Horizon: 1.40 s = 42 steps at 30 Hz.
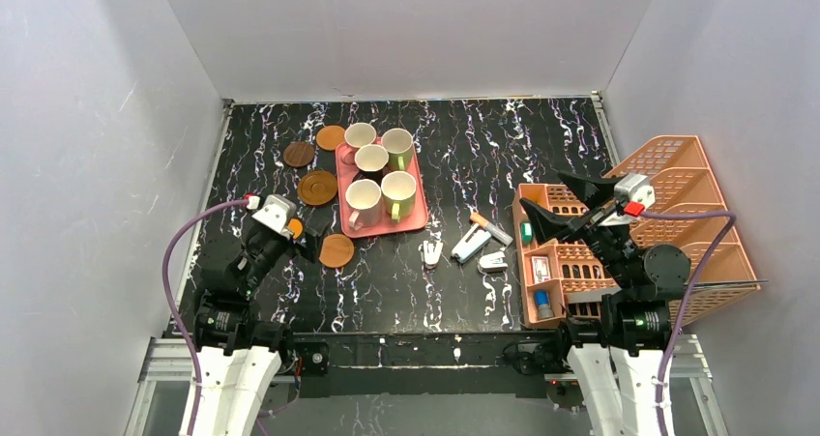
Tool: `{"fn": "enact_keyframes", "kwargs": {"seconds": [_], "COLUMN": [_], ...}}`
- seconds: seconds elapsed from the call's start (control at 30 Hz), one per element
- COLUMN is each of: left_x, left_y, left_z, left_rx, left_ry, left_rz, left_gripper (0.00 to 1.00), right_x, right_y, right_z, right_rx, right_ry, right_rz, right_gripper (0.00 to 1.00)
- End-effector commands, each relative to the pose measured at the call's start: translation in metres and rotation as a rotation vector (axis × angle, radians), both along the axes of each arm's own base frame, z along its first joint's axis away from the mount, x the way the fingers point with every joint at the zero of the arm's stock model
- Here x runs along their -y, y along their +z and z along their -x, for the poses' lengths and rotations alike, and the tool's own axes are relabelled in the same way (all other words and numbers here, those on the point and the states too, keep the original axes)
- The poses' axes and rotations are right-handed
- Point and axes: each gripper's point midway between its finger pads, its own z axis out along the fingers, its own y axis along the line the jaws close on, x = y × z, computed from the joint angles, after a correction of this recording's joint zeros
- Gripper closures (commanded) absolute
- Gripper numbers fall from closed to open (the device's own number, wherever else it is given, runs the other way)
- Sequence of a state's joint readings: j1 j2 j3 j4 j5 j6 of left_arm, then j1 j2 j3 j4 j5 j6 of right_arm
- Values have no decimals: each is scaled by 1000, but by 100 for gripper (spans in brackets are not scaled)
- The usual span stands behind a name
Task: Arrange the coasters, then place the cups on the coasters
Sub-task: Move the tray to the center of the board.
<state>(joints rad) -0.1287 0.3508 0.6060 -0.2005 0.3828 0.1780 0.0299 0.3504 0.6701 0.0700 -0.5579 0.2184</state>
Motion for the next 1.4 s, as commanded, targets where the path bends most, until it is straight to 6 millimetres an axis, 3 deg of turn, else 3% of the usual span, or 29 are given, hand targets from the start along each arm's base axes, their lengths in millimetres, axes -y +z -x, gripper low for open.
{"fn": "enact_keyframes", "kwargs": {"seconds": [0.0,0.27,0.43,0.53,0.77,1.0,1.17,1.37], "left_x": [-2,-2,-2,-2,-2,-3,-3,-2], "left_y": [-2,-2,-3,-4,-9,-13,-14,-18], "left_z": [-3,-2,-3,-4,-10,-13,-13,-16], "left_rx": [-3,5,-1,0,-24,-39,-38,-52], "left_ry": [13,14,16,15,19,27,20,17], "left_rz": [6,6,2,1,-6,-14,-17,-27], "left_gripper": [2,2,2,2,2,2,2,2], "right_x": [5,1,-21,-26,-32,-72,-101,-132], "right_y": [15,6,-22,-30,-21,-10,-34,-88], "right_z": [5,3,18,17,-34,-90,-117,-130], "right_rx": [69,100,214,205,8,-134,-263,-361], "right_ry": [-36,-10,156,204,230,238,292,306], "right_rz": [-29,45,307,334,317,381,435,577], "right_gripper": [2,2,2,2,2,2,2,2]}}
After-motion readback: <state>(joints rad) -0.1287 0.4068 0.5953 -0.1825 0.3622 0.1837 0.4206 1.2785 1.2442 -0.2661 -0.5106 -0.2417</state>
